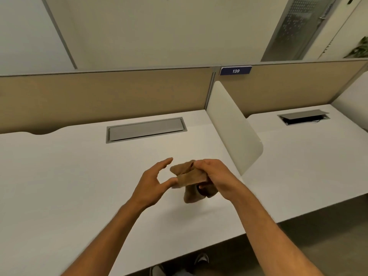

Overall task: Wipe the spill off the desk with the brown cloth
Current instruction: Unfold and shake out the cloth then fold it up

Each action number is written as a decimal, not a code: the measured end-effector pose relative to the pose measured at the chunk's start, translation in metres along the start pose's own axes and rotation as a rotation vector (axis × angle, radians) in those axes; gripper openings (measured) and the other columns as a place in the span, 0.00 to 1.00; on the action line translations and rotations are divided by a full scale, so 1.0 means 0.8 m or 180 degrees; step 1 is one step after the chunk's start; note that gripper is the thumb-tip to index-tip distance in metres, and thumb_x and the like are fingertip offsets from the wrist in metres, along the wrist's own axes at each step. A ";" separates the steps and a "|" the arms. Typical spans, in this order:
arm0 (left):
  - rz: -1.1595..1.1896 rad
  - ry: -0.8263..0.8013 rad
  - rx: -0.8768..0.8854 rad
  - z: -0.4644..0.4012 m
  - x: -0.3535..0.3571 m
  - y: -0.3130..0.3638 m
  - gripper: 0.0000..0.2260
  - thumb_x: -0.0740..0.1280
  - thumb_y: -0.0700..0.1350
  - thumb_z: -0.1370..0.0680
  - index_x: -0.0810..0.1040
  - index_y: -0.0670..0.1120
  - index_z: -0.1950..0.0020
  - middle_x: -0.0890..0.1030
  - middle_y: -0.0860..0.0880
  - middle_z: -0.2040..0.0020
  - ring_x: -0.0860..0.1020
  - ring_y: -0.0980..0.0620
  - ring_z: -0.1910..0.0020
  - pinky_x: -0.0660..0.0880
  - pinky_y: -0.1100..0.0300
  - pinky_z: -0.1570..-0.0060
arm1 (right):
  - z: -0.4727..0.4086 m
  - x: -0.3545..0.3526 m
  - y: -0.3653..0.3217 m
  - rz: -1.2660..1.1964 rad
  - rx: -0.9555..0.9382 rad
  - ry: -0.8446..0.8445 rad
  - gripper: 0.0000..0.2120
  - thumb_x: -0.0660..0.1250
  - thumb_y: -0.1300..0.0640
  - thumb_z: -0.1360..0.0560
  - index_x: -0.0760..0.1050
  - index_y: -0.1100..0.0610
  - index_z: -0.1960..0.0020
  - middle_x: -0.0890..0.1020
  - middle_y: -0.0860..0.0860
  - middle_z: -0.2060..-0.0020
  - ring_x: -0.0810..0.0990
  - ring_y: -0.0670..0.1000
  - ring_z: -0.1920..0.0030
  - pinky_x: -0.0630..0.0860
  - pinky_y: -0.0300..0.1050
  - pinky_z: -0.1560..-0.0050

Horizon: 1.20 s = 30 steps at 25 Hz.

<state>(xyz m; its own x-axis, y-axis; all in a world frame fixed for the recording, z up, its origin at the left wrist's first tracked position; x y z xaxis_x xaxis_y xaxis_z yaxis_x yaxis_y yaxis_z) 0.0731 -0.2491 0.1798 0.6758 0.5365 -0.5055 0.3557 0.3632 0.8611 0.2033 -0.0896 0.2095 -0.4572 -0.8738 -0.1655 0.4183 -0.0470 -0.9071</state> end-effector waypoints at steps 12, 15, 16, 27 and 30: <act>0.0521 -0.0757 0.0340 -0.063 0.081 0.071 0.16 0.74 0.56 0.24 0.76 0.72 0.40 0.83 0.69 0.45 0.82 0.64 0.46 0.79 0.71 0.54 | -0.030 -0.056 -0.148 0.1080 -0.0929 -0.0791 0.07 0.74 0.54 0.26 0.82 0.50 0.63 0.83 0.48 0.66 0.82 0.47 0.60 0.82 0.41 0.56; 0.0251 -0.0416 0.0130 -0.063 0.064 0.032 0.13 0.74 0.48 0.23 0.79 0.67 0.48 0.85 0.63 0.53 0.83 0.62 0.51 0.79 0.66 0.55 | -0.036 -0.088 -0.149 0.0769 -0.0894 -0.0652 0.07 0.74 0.57 0.25 0.82 0.51 0.62 0.83 0.52 0.64 0.82 0.54 0.57 0.81 0.50 0.52; 0.0114 -0.0286 0.0035 -0.061 0.052 0.017 0.12 0.74 0.46 0.24 0.80 0.66 0.51 0.84 0.62 0.56 0.83 0.62 0.54 0.78 0.64 0.56 | -0.038 -0.100 -0.146 0.0754 -0.0869 -0.0590 0.07 0.74 0.57 0.25 0.82 0.52 0.62 0.82 0.52 0.64 0.81 0.54 0.57 0.80 0.51 0.54; 0.0102 0.0343 -0.0059 -0.060 -0.035 0.022 0.18 0.69 0.50 0.18 0.74 0.66 0.30 0.80 0.62 0.38 0.83 0.55 0.46 0.84 0.62 0.49 | -0.046 -0.156 -0.160 0.1210 -0.1452 -0.0013 0.05 0.71 0.54 0.23 0.81 0.49 0.57 0.82 0.43 0.65 0.81 0.42 0.62 0.77 0.35 0.63; -0.0066 0.0566 0.0342 -0.059 -0.011 0.054 0.23 0.76 0.54 0.23 0.73 0.57 0.30 0.74 0.59 0.34 0.79 0.57 0.41 0.79 0.67 0.46 | -0.042 -0.116 -0.166 0.0641 -0.1535 -0.0376 0.07 0.71 0.56 0.23 0.81 0.49 0.59 0.82 0.44 0.65 0.80 0.43 0.62 0.77 0.37 0.61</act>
<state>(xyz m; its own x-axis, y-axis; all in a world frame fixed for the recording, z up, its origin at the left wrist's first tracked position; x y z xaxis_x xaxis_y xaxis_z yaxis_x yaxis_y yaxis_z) 0.0523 -0.2024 0.2186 0.5464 0.6592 -0.5167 0.4416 0.2975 0.8465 0.1634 0.0143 0.3326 -0.3021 -0.8924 -0.3353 0.0677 0.3307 -0.9413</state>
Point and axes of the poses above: each hand's wrist, its own z-axis away from the middle knuckle, its own x-axis out of the palm, y = z × x, the point moved 8 cm from there along -z, towards the middle knuckle
